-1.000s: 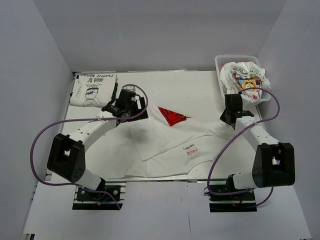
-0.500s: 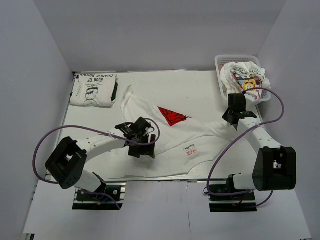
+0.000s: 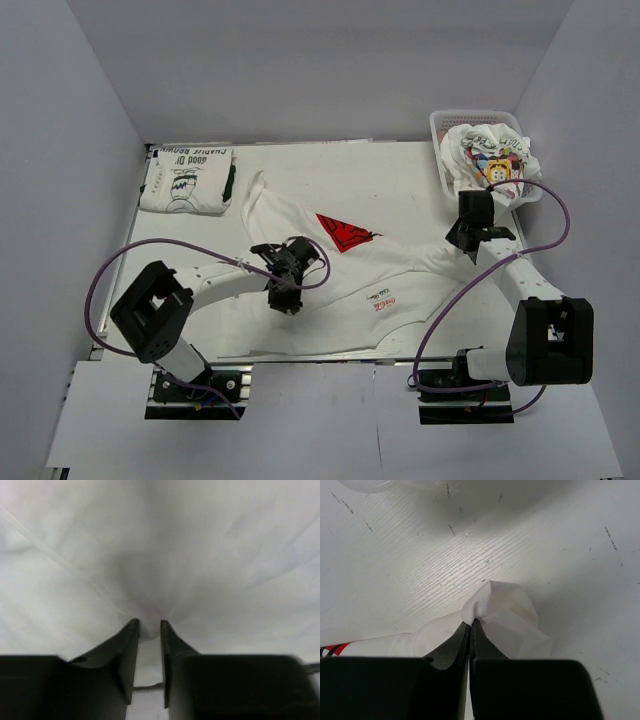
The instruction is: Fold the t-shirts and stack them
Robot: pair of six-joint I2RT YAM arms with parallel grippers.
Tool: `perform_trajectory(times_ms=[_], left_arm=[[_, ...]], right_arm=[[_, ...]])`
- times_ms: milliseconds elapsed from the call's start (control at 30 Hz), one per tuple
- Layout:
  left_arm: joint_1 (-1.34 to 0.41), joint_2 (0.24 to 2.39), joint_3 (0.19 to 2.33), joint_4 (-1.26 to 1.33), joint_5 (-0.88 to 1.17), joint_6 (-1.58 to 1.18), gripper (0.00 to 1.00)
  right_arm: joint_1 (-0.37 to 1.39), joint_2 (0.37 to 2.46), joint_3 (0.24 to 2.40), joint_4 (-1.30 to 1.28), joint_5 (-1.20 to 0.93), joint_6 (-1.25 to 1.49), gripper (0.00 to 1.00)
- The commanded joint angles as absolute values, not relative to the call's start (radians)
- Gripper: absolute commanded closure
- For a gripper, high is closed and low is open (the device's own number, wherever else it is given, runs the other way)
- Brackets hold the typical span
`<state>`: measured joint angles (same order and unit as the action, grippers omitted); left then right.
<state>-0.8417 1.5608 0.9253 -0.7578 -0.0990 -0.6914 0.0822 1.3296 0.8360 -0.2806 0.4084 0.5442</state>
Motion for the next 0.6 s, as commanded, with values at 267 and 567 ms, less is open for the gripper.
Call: perform_trajectory(times_ms=[267,567], left_arm=[[-0.848,1.577,0.986,-0.753,-0.186,-0.655,0.87],[-0.848,1.404,0.911,-0.614,-0.179,-0.637,1.0]], right_arm=[[0.075,1.282,0.825,-0.259,0.41,0.548,1.0],[0.075,1.247,0.815,-0.244,0.388,0.523,1.0]])
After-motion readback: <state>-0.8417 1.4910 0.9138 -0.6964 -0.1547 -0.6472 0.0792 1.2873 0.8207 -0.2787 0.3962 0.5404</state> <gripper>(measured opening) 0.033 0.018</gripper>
